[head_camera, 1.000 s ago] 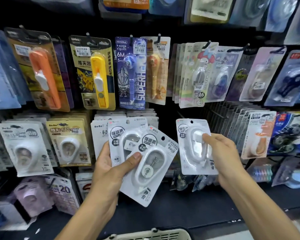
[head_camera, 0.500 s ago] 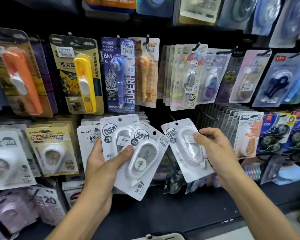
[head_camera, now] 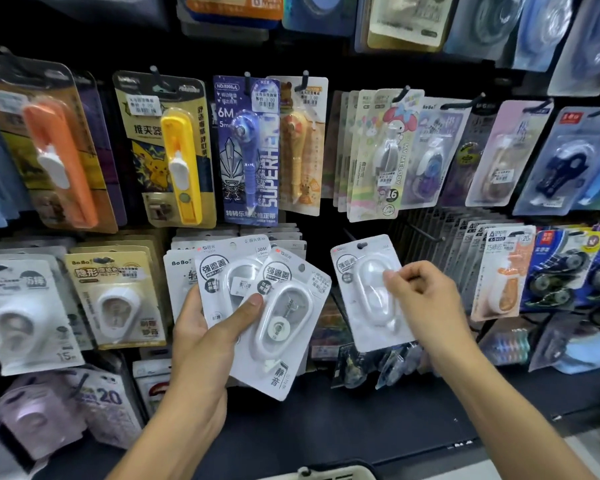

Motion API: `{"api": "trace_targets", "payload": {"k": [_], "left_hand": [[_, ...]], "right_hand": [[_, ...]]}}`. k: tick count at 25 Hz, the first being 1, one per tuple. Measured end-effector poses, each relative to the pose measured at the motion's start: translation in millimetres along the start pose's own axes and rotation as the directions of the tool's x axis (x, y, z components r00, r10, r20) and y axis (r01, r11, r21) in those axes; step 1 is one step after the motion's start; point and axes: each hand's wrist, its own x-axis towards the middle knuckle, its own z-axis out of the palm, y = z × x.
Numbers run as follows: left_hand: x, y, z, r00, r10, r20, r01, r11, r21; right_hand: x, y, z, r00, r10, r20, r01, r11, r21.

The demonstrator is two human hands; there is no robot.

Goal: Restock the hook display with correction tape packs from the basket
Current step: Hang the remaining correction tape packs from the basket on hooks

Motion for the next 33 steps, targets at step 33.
{"api": "trace_targets", "payload": {"k": [33], "left_hand": [[-7.0, -1.9, 1.7, 0.997, 0.059, -0.056, -0.06, 0.998, -0.004]], "right_hand": [[-49.4, -40.4, 48.1, 0.679, -0.119, 0.725, -0.209, 0.915, 0.346]]}}
